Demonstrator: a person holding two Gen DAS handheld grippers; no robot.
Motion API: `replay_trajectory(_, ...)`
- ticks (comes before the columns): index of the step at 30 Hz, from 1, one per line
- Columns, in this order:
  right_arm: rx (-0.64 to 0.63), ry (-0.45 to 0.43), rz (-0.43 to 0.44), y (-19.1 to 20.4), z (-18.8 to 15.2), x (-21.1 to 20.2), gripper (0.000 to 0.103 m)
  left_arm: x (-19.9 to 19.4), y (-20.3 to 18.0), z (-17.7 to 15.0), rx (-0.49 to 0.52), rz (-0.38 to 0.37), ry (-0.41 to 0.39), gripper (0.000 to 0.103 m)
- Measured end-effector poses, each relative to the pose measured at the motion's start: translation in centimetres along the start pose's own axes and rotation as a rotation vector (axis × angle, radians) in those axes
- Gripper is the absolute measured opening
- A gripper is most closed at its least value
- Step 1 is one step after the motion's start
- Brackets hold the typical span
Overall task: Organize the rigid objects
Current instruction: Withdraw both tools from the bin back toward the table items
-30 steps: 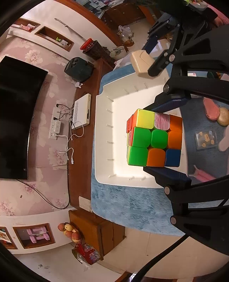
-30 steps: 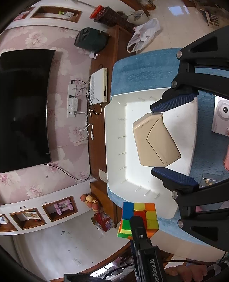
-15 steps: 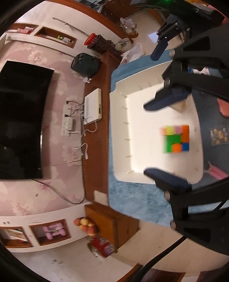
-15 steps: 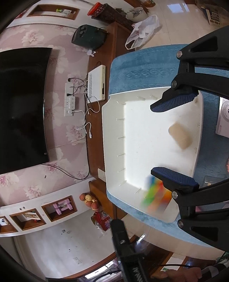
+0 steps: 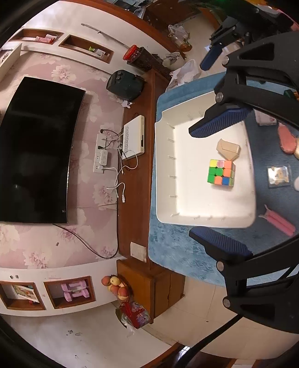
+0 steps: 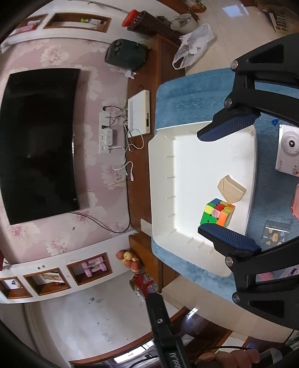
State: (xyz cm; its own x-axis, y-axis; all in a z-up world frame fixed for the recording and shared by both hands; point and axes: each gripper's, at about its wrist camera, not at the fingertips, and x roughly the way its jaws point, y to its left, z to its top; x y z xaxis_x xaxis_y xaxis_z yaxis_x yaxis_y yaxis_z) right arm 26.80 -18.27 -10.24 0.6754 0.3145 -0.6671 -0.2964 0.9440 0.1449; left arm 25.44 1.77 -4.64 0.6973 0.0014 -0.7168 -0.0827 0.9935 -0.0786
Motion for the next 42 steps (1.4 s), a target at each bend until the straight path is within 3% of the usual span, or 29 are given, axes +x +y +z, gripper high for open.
replay_trajectory(11, 0.001, -0.086, -0.06, 2.9, -2.2, -6.4, 0.078, -5.7, 2.5, -2.9, -0.007, -0.029, -0.055, 0.083)
replay_trajectory(22, 0.02, -0.061, -0.104, 6.3, -7.7, -10.7, 0.078, -10.7, 6.0, -7.2, -0.028, -0.059, -0.085, 0.083)
replay_trajectory(32, 0.039, 0.007, -0.164, 8.6, -12.7, -13.1, 0.078, -11.6, 7.6, -10.6, -0.047, -0.131, -0.039, 0.083)
replay_trajectory(42, 0.071, 0.107, -0.215, 9.4, -16.5, -14.1, 0.078, -11.0, 7.8, -13.8, -0.041, -0.149, 0.057, 0.083)
